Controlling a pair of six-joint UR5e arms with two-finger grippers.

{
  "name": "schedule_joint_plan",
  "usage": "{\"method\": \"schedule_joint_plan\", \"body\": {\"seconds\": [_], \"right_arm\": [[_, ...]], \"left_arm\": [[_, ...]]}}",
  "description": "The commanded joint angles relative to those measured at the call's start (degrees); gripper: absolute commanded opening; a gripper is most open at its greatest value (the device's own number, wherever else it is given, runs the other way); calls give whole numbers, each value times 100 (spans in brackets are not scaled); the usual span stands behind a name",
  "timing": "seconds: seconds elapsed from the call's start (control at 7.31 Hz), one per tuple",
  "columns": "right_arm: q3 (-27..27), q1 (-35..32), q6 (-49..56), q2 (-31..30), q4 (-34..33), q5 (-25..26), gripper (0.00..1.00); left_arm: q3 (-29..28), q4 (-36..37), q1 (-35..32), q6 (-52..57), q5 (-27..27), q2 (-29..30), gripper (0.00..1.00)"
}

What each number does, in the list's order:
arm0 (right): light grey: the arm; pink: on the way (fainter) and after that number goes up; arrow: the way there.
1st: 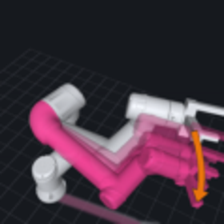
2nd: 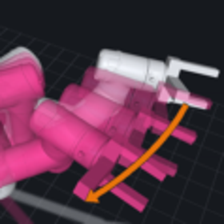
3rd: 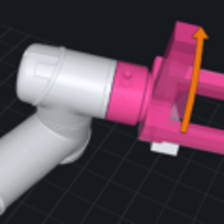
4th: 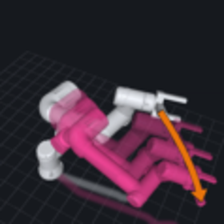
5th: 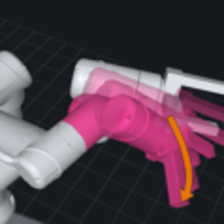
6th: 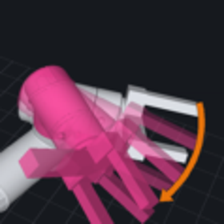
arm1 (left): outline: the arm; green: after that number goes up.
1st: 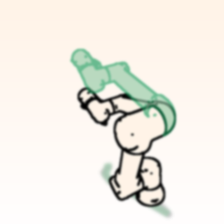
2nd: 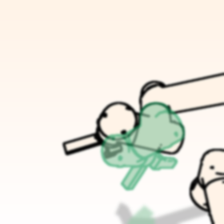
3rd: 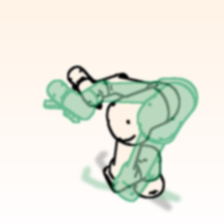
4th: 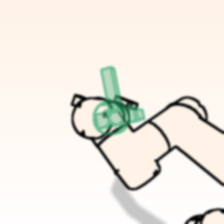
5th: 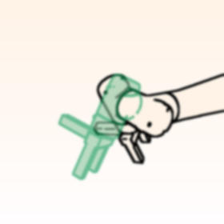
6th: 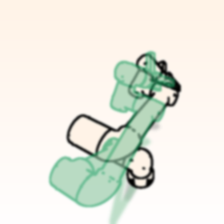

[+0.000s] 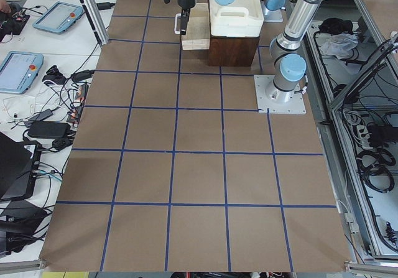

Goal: Put scissors in drawer and close it
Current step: 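Move the right gripper over the grey-and-orange scissors beside the drawer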

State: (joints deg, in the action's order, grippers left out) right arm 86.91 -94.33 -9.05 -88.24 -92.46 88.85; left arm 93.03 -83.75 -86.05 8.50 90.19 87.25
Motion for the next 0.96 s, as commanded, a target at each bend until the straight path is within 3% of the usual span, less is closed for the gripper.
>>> {"method": "schedule_joint_plan", "body": {"seconds": [0.0,0.41,0.82], "right_arm": [[1,2,9,0,0,19,100],[27,2,253,9,26,-8,100],[420,273,1893,-35,70,28,100]], "left_arm": [[14,33,1,3,-10,-15,100],[75,25,1,3,-10,-41,100],[75,25,1,11,-10,-41,100]]}}
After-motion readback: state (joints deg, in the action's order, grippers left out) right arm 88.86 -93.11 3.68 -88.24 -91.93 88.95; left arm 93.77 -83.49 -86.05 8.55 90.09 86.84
